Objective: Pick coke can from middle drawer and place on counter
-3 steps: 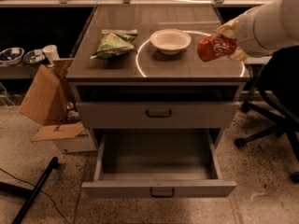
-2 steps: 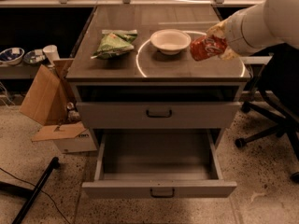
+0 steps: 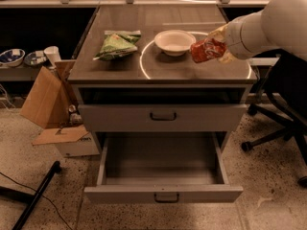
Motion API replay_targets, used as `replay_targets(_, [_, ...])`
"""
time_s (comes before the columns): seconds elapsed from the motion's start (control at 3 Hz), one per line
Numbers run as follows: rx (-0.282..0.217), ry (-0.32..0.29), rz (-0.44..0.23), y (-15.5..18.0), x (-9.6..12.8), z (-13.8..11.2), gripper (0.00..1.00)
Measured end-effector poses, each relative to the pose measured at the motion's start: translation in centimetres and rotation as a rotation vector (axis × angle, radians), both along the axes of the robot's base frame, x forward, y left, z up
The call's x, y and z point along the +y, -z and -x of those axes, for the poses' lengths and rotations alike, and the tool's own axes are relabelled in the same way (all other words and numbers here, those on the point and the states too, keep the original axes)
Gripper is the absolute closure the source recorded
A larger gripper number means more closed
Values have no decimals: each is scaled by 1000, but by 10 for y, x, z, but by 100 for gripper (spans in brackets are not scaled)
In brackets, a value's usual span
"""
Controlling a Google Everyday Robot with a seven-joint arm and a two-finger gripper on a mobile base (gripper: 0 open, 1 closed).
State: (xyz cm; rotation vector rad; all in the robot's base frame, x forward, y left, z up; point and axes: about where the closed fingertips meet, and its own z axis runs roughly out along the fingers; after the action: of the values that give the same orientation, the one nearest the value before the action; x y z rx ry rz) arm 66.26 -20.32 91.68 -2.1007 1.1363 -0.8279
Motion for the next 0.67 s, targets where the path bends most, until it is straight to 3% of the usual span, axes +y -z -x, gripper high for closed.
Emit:
replay_targets(0.33, [-2,18,-27,3,-4,-12,83])
replay_targets(0.67, [-1,26,-49,6,-6,-19,59])
